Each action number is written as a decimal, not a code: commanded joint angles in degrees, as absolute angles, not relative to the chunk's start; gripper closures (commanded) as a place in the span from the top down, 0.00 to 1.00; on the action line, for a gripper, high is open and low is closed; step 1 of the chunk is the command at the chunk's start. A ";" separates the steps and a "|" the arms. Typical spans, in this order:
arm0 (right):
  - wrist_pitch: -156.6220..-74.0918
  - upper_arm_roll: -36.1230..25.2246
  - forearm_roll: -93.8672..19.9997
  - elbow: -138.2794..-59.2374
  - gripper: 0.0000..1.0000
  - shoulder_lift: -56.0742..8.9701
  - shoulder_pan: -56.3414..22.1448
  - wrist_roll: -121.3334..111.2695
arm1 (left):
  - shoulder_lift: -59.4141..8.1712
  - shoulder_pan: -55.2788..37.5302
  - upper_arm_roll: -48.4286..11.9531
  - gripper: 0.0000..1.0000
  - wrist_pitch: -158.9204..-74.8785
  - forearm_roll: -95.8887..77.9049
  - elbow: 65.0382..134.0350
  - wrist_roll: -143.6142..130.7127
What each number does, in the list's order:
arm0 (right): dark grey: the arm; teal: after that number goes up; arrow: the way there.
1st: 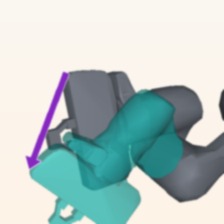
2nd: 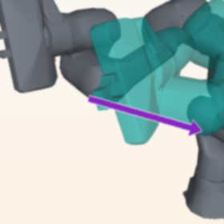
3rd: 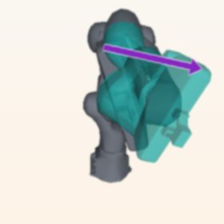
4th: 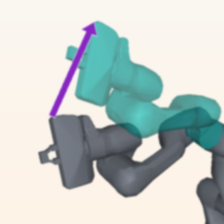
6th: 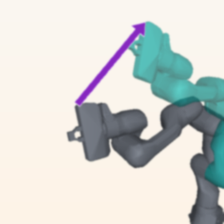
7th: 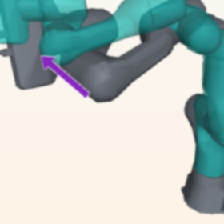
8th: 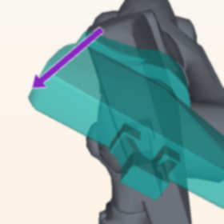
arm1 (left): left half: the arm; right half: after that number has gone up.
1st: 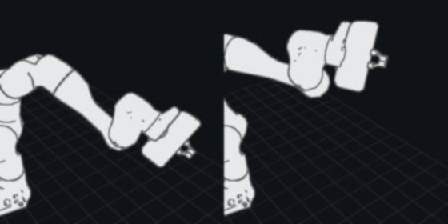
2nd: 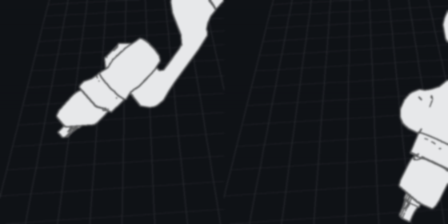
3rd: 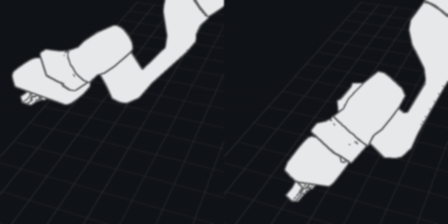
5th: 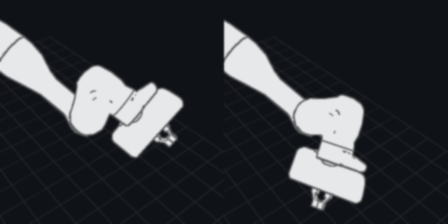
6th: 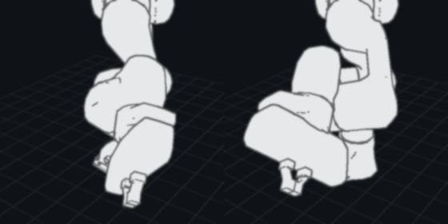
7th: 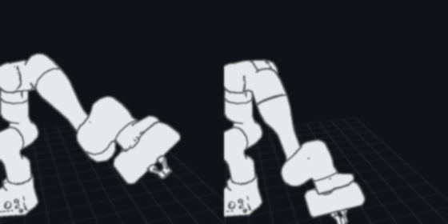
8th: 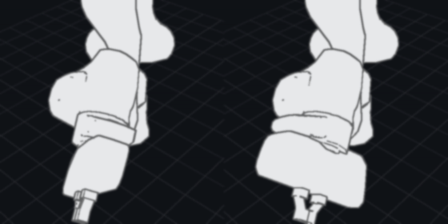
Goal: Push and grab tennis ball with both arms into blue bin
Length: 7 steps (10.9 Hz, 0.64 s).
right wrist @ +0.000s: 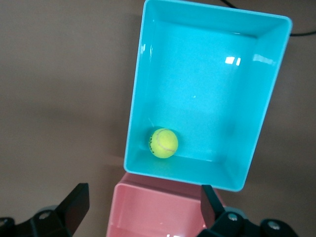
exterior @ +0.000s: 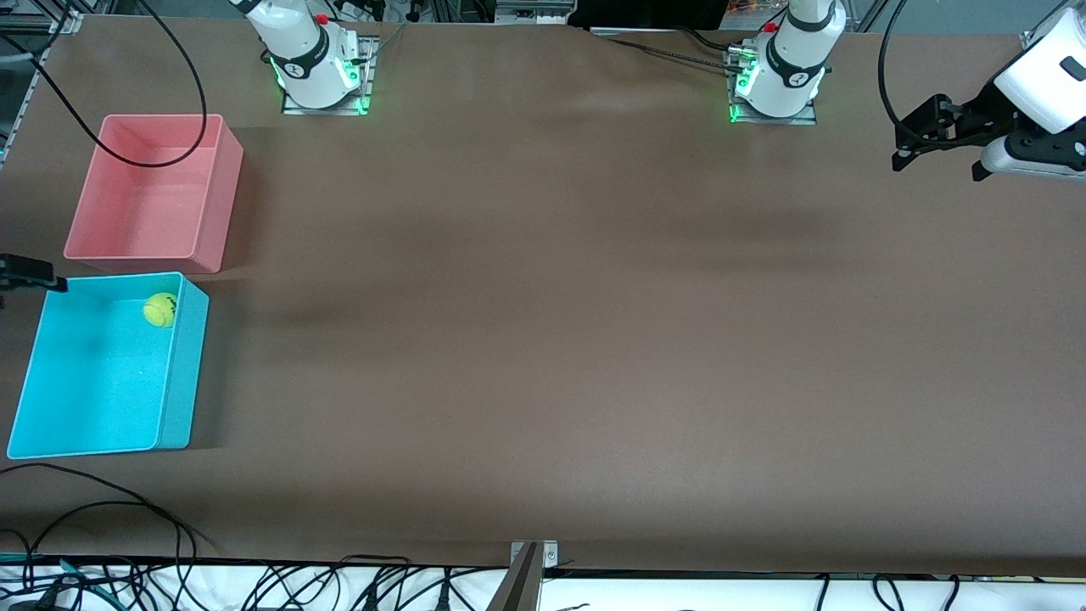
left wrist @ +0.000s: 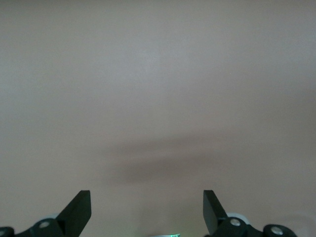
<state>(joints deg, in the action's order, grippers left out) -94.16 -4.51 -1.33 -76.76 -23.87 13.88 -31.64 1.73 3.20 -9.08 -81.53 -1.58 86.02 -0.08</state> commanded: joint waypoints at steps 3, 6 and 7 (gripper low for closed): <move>-90.26 -1.51 -1.85 -81.26 1.00 -12.95 10.81 -9.53 | 1.05 3.08 -9.23 1.00 -80.51 -1.41 84.29 -0.79; -98.40 -1.14 -1.93 -95.23 1.00 -0.48 7.74 -7.57 | 1.05 3.16 -9.14 1.00 -80.51 -1.32 84.29 -0.79; -101.48 -1.23 -1.93 -98.58 1.00 1.47 7.04 -5.30 | 1.14 3.16 -9.05 1.00 -80.51 -1.32 84.29 -0.79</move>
